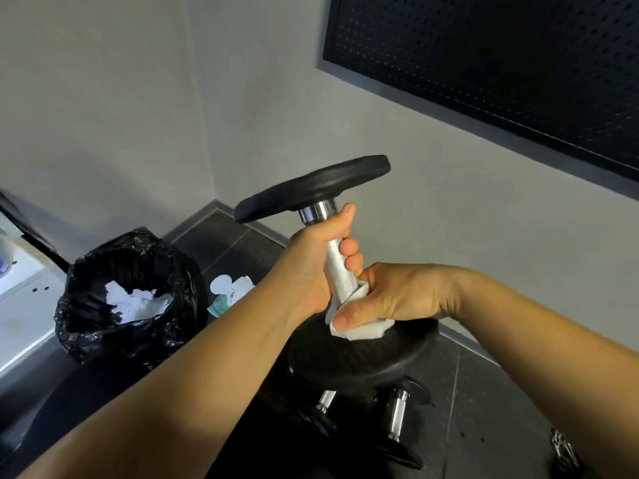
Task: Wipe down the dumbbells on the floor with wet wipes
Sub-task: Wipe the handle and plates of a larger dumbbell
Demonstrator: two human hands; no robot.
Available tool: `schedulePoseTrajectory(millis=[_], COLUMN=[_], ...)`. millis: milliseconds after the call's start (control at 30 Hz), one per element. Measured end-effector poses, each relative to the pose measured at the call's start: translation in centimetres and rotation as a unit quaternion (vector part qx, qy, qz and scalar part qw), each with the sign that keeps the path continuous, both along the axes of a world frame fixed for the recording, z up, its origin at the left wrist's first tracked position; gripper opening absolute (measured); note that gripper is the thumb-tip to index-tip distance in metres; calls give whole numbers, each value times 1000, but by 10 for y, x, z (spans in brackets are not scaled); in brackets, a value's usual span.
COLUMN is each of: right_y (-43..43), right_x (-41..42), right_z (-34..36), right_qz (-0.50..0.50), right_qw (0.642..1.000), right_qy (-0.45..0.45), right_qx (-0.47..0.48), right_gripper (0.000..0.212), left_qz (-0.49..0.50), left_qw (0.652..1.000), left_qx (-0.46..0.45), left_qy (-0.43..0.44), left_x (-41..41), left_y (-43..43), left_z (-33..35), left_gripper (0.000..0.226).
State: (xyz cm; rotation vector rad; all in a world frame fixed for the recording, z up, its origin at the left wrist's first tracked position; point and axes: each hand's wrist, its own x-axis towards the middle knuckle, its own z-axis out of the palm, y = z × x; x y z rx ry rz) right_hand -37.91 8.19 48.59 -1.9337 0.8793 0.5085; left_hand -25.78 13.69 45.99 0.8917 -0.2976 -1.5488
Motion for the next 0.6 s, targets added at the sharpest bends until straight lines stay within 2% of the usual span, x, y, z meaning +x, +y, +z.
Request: schedulePoseTrajectory(millis=[100, 200, 333, 433, 533, 600], right_y=[-4, 2, 17, 25, 26, 19], right_x=[2, 5, 13, 22, 26, 22], right_z=[1, -7, -21, -28, -31, -27], right_qz=[45, 55, 21, 2, -8, -13], right_qw=[999, 998, 973, 943, 938, 961], right_qy=[25, 27, 100, 155, 161, 117], right_qx=[17, -5, -208, -296, -308, -250], right_gripper=[41, 39, 52, 60, 62, 55], left_qz=[-17, 54, 181, 206, 200, 173], left_qw=[1000, 998, 973, 967, 969, 975], left_qx=[-17, 26, 81, 91, 92, 83], left_qy=[11, -32, -122, -120, -109, -107], left_x=[3, -6, -22, -27, -22, -16], left_y=[-2, -6, -10, -15, -18, -16], left_z=[2, 3, 8, 11, 9, 7], left_gripper=[41, 36, 27, 24, 22, 25])
